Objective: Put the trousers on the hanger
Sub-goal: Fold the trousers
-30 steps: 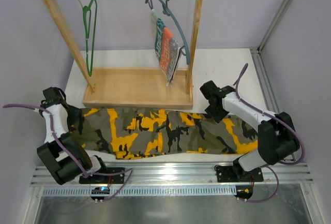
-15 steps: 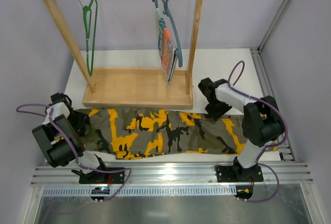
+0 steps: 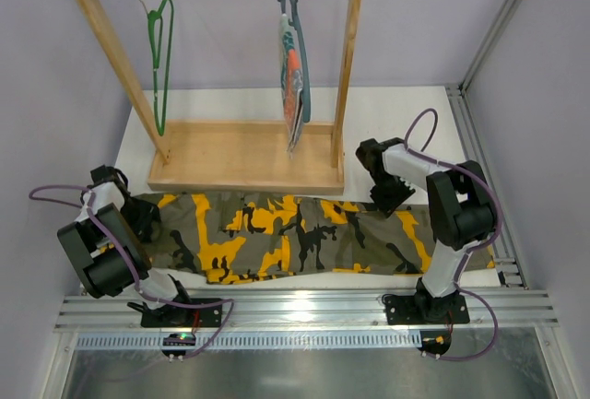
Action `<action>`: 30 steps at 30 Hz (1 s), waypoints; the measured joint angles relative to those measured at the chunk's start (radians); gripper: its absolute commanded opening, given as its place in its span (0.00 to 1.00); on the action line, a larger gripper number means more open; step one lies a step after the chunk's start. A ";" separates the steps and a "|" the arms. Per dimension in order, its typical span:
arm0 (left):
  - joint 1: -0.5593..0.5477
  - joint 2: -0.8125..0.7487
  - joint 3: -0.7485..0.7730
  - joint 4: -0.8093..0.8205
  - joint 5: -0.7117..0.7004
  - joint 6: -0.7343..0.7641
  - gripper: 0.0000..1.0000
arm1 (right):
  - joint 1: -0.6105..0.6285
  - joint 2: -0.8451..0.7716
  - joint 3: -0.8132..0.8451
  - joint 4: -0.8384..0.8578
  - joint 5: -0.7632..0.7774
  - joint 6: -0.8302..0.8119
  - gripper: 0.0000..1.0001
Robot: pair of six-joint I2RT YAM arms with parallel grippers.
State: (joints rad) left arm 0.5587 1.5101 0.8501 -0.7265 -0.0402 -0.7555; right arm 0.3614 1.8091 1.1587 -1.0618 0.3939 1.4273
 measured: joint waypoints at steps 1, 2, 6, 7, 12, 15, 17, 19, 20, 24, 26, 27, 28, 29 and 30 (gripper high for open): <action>0.000 0.000 0.000 0.000 0.000 0.000 0.61 | -0.005 0.000 0.000 0.000 0.000 0.002 0.26; 0.000 0.000 0.000 0.001 0.000 0.000 0.61 | -0.006 0.001 0.000 -0.001 0.000 0.004 0.12; 0.000 0.000 0.000 0.001 -0.002 -0.001 0.61 | -0.022 0.003 0.000 0.001 0.000 0.008 0.04; 0.000 0.002 0.000 0.001 -0.003 -0.001 0.60 | -0.029 0.003 0.000 0.002 -0.001 0.008 0.04; 0.000 0.027 0.013 -0.005 -0.006 -0.001 0.61 | -0.056 0.002 0.000 0.001 0.013 0.008 0.04; 0.000 0.029 0.014 -0.007 -0.008 -0.003 0.61 | -0.072 0.002 0.000 0.002 0.021 0.006 0.04; 0.000 0.031 0.015 -0.009 -0.010 -0.004 0.61 | -0.081 0.002 0.002 0.003 0.023 0.001 0.04; 0.000 0.033 0.017 -0.011 -0.011 -0.005 0.61 | -0.086 0.002 0.007 0.003 0.027 -0.003 0.04; 0.000 0.034 0.018 -0.011 -0.012 -0.005 0.61 | -0.087 0.002 0.011 0.004 0.031 -0.007 0.04; 0.000 0.038 0.022 -0.015 -0.014 -0.006 0.61 | -0.095 0.002 0.024 0.009 0.050 -0.021 0.04; 0.000 0.040 0.024 -0.018 -0.016 -0.008 0.61 | -0.097 0.002 0.031 0.023 0.056 -0.051 0.04; 0.000 0.042 0.026 -0.020 -0.016 -0.008 0.61 | -0.097 0.003 0.033 0.033 0.057 -0.075 0.04; 0.000 0.043 0.027 -0.021 -0.016 -0.010 0.62 | -0.097 0.005 0.038 0.043 0.059 -0.098 0.04; 0.000 0.043 0.029 -0.023 -0.018 -0.013 0.61 | -0.098 0.009 0.043 0.052 0.060 -0.122 0.04; 0.000 0.043 0.029 -0.024 -0.019 -0.015 0.62 | -0.098 0.011 0.047 0.064 0.060 -0.145 0.06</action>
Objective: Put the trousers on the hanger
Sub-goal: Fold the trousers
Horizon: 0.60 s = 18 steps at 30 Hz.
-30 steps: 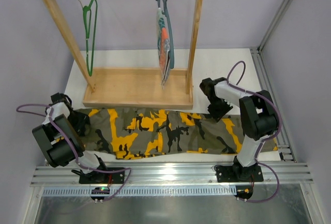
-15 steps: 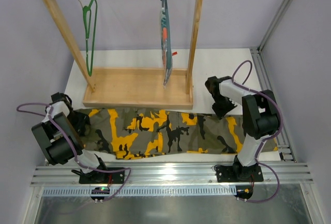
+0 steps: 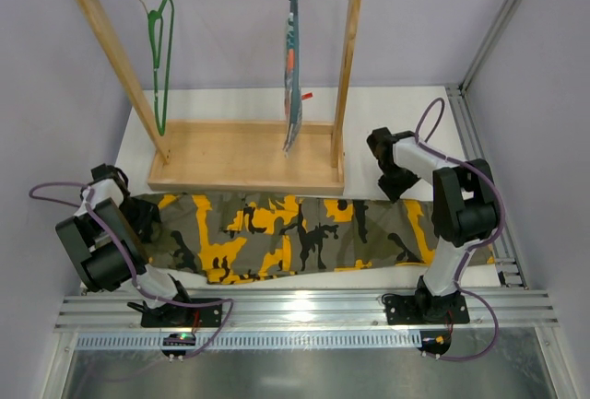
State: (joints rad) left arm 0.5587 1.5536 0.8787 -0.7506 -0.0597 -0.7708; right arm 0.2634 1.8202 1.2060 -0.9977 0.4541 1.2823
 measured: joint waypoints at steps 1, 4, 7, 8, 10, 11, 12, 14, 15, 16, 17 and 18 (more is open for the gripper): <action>0.000 0.000 0.001 -0.001 -0.002 -0.002 0.62 | -0.001 0.000 0.000 0.013 0.000 -0.017 0.10; 0.000 -0.001 0.002 -0.003 -0.008 -0.006 0.62 | -0.005 0.000 0.000 0.035 0.010 -0.072 0.26; 0.000 -0.003 0.002 -0.002 -0.026 -0.007 0.62 | -0.023 -0.009 0.000 0.035 0.040 -0.110 0.35; 0.000 -0.003 0.002 -0.002 -0.027 -0.007 0.62 | -0.038 -0.018 0.000 0.032 0.050 -0.119 0.37; 0.000 0.003 0.002 -0.001 -0.026 -0.007 0.62 | -0.075 -0.048 -0.006 0.032 0.067 -0.138 0.41; 0.000 0.008 0.004 -0.002 -0.026 -0.007 0.62 | -0.101 -0.069 -0.010 0.032 0.075 -0.150 0.41; 0.000 0.012 0.007 -0.004 -0.025 -0.007 0.62 | -0.132 -0.093 -0.016 0.032 0.083 -0.162 0.42; 0.000 0.018 0.013 -0.009 -0.023 -0.006 0.62 | -0.213 -0.154 -0.035 0.050 0.092 -0.196 0.43; 0.000 0.018 0.013 -0.010 -0.023 -0.007 0.62 | -0.257 -0.183 -0.047 0.061 0.094 -0.213 0.43; 0.000 0.018 0.013 -0.010 -0.023 -0.006 0.62 | -0.315 -0.214 -0.062 0.076 0.093 -0.232 0.43; 0.000 0.018 0.013 -0.010 -0.023 -0.007 0.62 | -0.360 -0.232 -0.073 0.087 0.093 -0.240 0.43; 0.000 0.018 0.013 -0.010 -0.023 -0.007 0.62 | -0.415 -0.243 -0.081 0.090 0.092 -0.248 0.43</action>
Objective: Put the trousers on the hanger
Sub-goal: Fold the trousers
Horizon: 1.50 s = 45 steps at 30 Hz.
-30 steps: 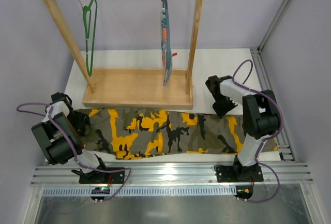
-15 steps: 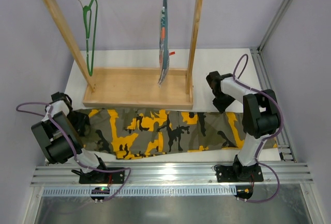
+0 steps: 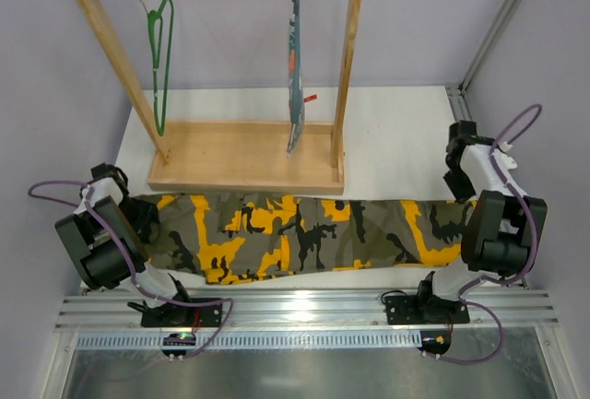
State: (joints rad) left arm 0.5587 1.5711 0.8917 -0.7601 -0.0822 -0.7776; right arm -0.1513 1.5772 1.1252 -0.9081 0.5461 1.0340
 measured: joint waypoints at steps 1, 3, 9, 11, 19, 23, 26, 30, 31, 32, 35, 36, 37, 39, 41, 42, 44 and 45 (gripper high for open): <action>0.000 0.000 0.000 0.000 0.000 0.000 0.62 | -0.049 -0.002 -0.002 0.001 -0.003 -0.006 0.43; 0.000 0.000 0.000 0.000 0.000 0.000 0.62 | -0.140 0.021 -0.001 0.002 -0.013 -0.017 0.43; 0.000 0.000 -0.001 0.000 0.000 0.000 0.62 | -0.208 0.166 0.059 0.002 -0.038 -0.046 0.43; 0.000 -0.001 -0.001 0.000 0.000 0.000 0.62 | -0.214 0.198 0.076 0.006 -0.041 -0.054 0.43; 0.000 -0.002 -0.001 0.000 -0.003 0.000 0.62 | -0.240 0.258 0.118 0.041 -0.043 -0.079 0.42; 0.000 -0.002 -0.001 0.000 -0.003 0.000 0.62 | -0.241 0.288 0.123 0.053 -0.044 -0.087 0.41; 0.000 -0.002 -0.001 0.000 -0.003 0.000 0.61 | -0.241 0.299 0.123 0.059 -0.047 -0.090 0.35; 0.000 -0.002 -0.001 0.000 -0.004 0.000 0.61 | -0.241 0.299 0.123 0.064 -0.043 -0.090 0.28; 0.000 -0.002 -0.001 0.000 -0.004 0.000 0.61 | -0.241 0.299 0.123 0.064 -0.040 -0.089 0.26; 0.000 -0.002 -0.001 0.000 -0.004 0.000 0.61 | -0.241 0.299 0.123 0.064 -0.035 -0.089 0.22; 0.000 -0.002 -0.001 -0.001 -0.004 0.000 0.61 | -0.241 0.299 0.123 0.058 -0.017 -0.083 0.04; 0.000 -0.002 -0.001 -0.001 -0.005 0.000 0.61 | -0.241 0.299 0.123 0.055 -0.009 -0.079 0.04; 0.000 -0.002 -0.001 -0.001 -0.005 0.000 0.61 | -0.241 0.299 0.123 0.052 0.000 -0.075 0.04; 0.000 -0.002 -0.001 -0.001 -0.005 -0.001 0.61 | -0.241 0.299 0.124 0.041 0.020 -0.065 0.04; 0.000 -0.002 -0.001 -0.001 -0.006 -0.001 0.61 | -0.241 0.299 0.134 0.022 0.045 -0.057 0.04; 0.000 -0.002 -0.001 -0.001 -0.006 -0.001 0.61 | -0.241 0.299 0.141 0.012 0.055 -0.054 0.04; 0.000 -0.002 -0.001 -0.001 -0.006 -0.001 0.61 | -0.241 0.299 0.159 -0.008 0.076 -0.046 0.04; 0.000 -0.002 -0.001 -0.001 -0.006 -0.002 0.61 | -0.241 0.299 0.167 -0.017 0.082 -0.042 0.04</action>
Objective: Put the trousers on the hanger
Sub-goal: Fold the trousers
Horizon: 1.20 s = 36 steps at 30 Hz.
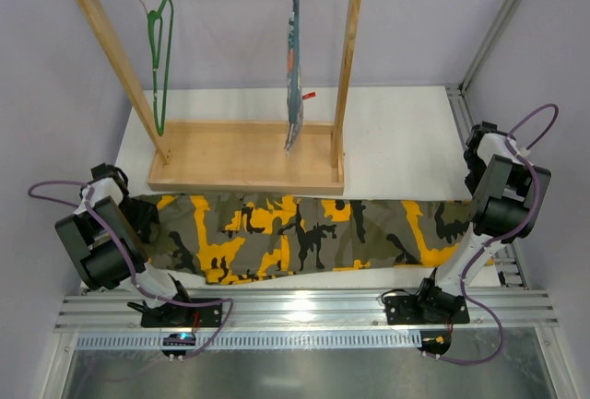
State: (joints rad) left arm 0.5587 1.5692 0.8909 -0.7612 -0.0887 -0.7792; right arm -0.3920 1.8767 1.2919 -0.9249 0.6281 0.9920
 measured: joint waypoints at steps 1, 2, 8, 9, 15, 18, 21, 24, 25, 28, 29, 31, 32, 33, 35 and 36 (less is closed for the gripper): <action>0.000 0.000 0.000 0.000 -0.001 0.000 0.61 | 0.000 0.000 0.007 -0.007 0.005 0.003 0.04; 0.000 0.001 0.000 -0.001 -0.001 0.000 0.61 | 0.000 0.000 0.012 -0.011 0.007 0.006 0.04; 0.000 0.002 0.002 -0.002 -0.002 0.000 0.62 | 0.000 0.000 0.014 -0.006 0.008 -0.001 0.04; 0.000 0.002 0.002 -0.003 -0.003 0.000 0.62 | 0.000 0.000 0.016 -0.007 0.008 -0.003 0.04; 0.000 0.003 0.003 -0.003 -0.004 -0.002 0.63 | 0.003 0.011 0.031 0.006 0.009 -0.031 0.04; 0.000 0.003 0.003 -0.004 -0.005 -0.002 0.63 | 0.004 0.019 0.031 0.026 0.006 -0.060 0.04; 0.000 0.002 0.004 -0.006 -0.005 -0.003 0.63 | 0.004 0.025 0.031 0.051 -0.009 -0.098 0.16; 0.000 -0.005 0.005 -0.008 -0.005 0.000 0.64 | 0.005 0.026 0.031 0.074 -0.026 -0.140 0.26; 0.000 -0.008 0.005 -0.009 -0.007 0.002 0.64 | 0.006 0.025 0.031 0.083 -0.026 -0.152 0.28; 0.000 -0.024 0.022 -0.023 -0.033 0.008 0.65 | 0.019 0.003 0.030 0.103 -0.039 -0.199 0.36; -0.002 -0.031 0.031 -0.028 -0.048 0.009 0.66 | 0.025 -0.012 0.030 0.105 -0.051 -0.214 0.39; -0.009 -0.055 0.054 -0.036 -0.081 0.010 0.66 | 0.042 -0.058 0.024 0.107 -0.079 -0.246 0.41; -0.013 -0.071 0.064 -0.037 -0.092 0.011 0.67 | 0.048 -0.084 0.021 0.106 -0.093 -0.259 0.42; -0.015 -0.085 0.074 -0.039 -0.100 0.010 0.67 | 0.055 -0.115 0.015 0.111 -0.116 -0.274 0.43; -0.019 -0.106 0.094 -0.039 -0.107 0.010 0.67 | 0.063 -0.178 -0.014 0.128 -0.171 -0.299 0.43; -0.020 -0.108 0.101 -0.037 -0.107 0.010 0.67 | 0.064 -0.210 -0.038 0.145 -0.211 -0.311 0.43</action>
State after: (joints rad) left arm 0.5385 1.4612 0.9920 -0.7982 -0.1955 -0.7692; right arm -0.3283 1.6665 1.2537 -0.7803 0.4171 0.6815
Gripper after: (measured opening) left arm 0.670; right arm 0.423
